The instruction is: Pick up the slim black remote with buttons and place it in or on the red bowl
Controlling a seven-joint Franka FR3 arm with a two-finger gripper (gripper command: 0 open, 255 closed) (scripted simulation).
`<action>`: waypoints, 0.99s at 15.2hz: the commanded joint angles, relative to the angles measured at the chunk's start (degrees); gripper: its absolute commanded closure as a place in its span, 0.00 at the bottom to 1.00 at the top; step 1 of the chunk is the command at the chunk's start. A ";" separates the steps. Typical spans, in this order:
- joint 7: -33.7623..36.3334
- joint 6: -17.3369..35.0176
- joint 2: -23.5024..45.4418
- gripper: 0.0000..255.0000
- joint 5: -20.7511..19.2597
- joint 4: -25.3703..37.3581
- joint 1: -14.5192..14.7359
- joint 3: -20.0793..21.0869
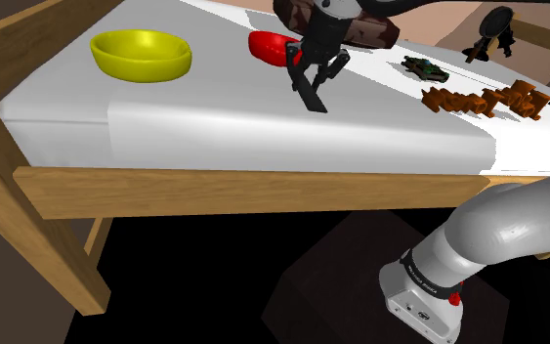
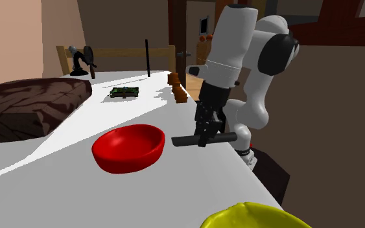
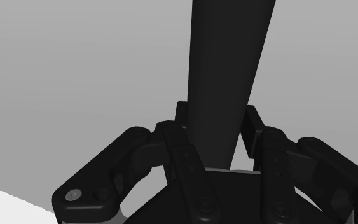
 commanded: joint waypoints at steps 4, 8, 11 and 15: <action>0.01 -0.23 0.51 1.00 -0.15 -0.12 -0.12 0.06; -0.35 -3.25 0.63 1.00 -0.27 3.03 -0.28 -0.22; -0.59 -5.50 0.85 1.00 -0.39 5.51 -0.42 -0.39; -0.86 -8.51 1.32 1.00 -0.60 8.98 -0.63 -0.56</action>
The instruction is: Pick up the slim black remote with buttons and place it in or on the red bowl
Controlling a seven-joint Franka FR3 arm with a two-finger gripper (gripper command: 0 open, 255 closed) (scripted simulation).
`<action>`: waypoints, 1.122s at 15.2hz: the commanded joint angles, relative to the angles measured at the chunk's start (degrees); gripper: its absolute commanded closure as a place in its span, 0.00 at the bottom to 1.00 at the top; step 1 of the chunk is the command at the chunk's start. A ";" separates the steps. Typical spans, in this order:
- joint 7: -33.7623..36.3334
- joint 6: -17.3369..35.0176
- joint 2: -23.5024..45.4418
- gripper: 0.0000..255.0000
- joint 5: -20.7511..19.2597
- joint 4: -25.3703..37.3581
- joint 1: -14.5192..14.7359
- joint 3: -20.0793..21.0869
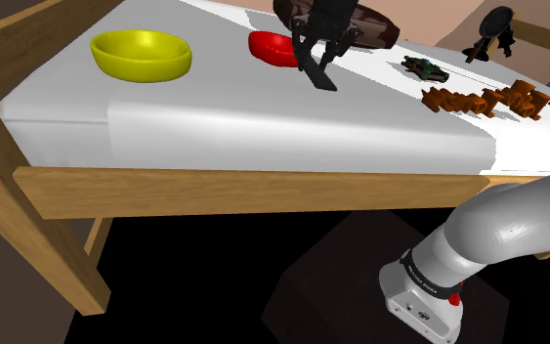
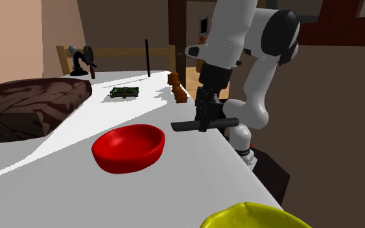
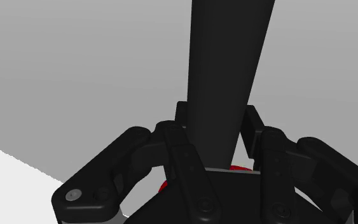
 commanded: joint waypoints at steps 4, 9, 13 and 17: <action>-0.30 -3.83 0.89 1.00 -0.35 4.68 -0.32 -0.14; -0.49 -7.63 2.05 1.00 -0.77 9.58 -0.64 -0.13; -0.57 -10.18 3.00 1.00 -1.11 13.04 -0.87 -0.05; -1.31 -8.87 10.79 1.00 -4.06 19.06 -2.62 0.27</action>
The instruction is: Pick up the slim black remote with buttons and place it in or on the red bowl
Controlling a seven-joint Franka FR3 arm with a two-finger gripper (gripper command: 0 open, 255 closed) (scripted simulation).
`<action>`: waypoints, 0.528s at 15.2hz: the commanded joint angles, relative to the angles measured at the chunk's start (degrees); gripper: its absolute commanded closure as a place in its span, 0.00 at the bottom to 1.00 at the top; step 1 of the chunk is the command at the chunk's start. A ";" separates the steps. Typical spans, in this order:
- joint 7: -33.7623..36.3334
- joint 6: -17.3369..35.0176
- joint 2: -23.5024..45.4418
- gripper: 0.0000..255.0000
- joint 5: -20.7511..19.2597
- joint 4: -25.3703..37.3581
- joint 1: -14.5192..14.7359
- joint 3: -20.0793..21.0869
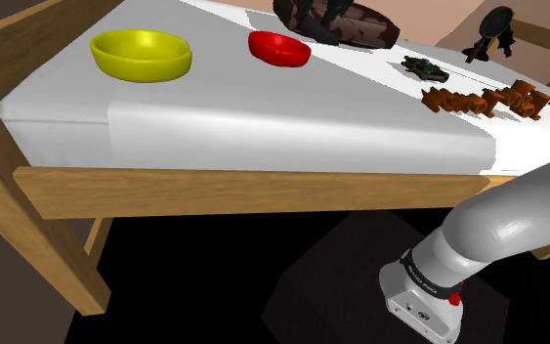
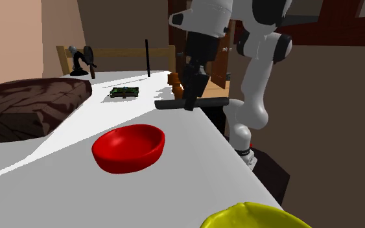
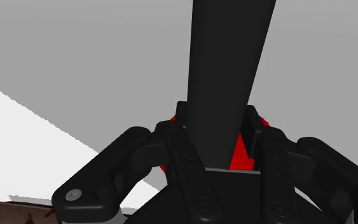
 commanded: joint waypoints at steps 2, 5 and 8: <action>-0.51 0.43 5.85 1.00 -2.34 5.02 -1.04 0.20; -0.72 0.22 12.45 1.00 -5.10 11.25 -1.62 0.54; -0.92 -0.82 19.58 1.00 -8.19 18.73 -1.54 0.76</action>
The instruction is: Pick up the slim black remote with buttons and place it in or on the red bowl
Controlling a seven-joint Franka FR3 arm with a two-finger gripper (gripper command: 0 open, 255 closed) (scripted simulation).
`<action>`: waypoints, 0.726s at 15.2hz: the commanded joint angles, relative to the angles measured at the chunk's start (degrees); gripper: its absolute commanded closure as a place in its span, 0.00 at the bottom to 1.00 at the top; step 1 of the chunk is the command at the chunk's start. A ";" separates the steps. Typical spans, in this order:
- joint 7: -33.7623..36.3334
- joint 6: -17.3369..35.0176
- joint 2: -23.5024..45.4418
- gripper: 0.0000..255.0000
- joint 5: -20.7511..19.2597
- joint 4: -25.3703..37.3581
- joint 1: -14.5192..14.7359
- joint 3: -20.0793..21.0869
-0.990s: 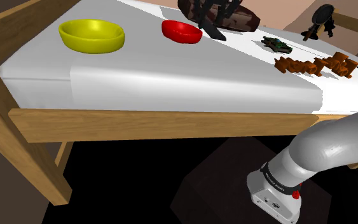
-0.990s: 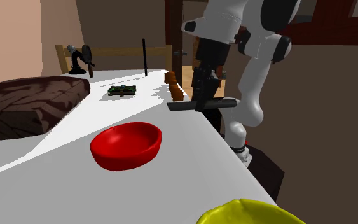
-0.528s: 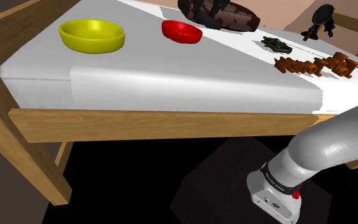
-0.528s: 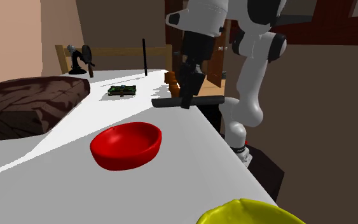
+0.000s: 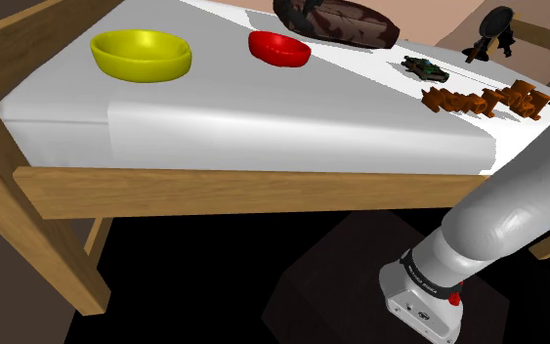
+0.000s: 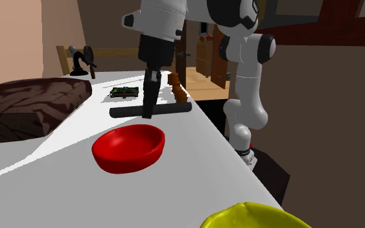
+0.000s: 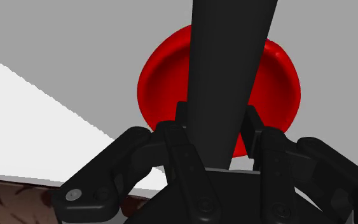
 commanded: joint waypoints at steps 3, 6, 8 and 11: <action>-0.66 -3.15 11.88 1.00 -5.17 14.00 1.27 0.02; -0.50 -0.15 10.49 1.00 -4.44 9.76 0.70 -0.27; -0.37 1.74 9.72 1.00 -4.08 7.17 0.32 -0.34; -0.16 4.47 8.77 1.00 -3.66 3.59 -0.15 -0.44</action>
